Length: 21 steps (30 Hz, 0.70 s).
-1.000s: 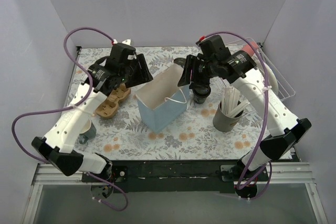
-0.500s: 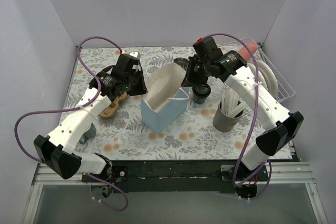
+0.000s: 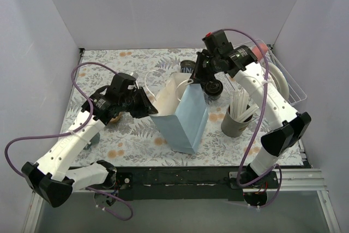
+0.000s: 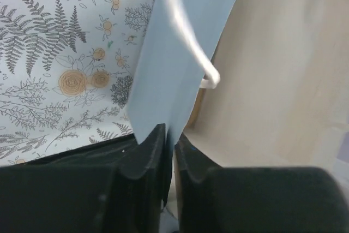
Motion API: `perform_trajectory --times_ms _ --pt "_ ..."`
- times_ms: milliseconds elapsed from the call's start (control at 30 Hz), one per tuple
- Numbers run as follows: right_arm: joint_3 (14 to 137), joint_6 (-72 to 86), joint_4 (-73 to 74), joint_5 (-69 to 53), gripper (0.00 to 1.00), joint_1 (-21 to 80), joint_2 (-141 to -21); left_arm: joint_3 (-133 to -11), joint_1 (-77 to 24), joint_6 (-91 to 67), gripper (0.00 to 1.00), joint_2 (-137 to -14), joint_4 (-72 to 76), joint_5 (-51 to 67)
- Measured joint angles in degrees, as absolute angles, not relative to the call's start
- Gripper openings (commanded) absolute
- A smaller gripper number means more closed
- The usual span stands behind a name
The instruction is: Pack the takeout coffee
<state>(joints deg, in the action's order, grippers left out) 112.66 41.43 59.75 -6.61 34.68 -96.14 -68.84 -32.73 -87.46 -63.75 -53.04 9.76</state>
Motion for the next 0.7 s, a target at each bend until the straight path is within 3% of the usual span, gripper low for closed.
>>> perform_trajectory --times_ms 167,400,700 --pt "112.73 41.04 58.52 -8.75 0.01 34.79 -97.60 -71.55 -32.73 -89.36 0.47 -64.73 -53.95 10.44" --pt "107.31 36.23 52.07 -14.13 0.01 34.22 -95.46 -82.08 -32.73 -87.66 0.54 -66.67 -58.92 9.23" --pt "99.53 27.18 47.40 -28.73 0.01 29.08 -93.34 -103.15 -32.73 -72.82 0.56 -72.38 -66.96 -3.75"
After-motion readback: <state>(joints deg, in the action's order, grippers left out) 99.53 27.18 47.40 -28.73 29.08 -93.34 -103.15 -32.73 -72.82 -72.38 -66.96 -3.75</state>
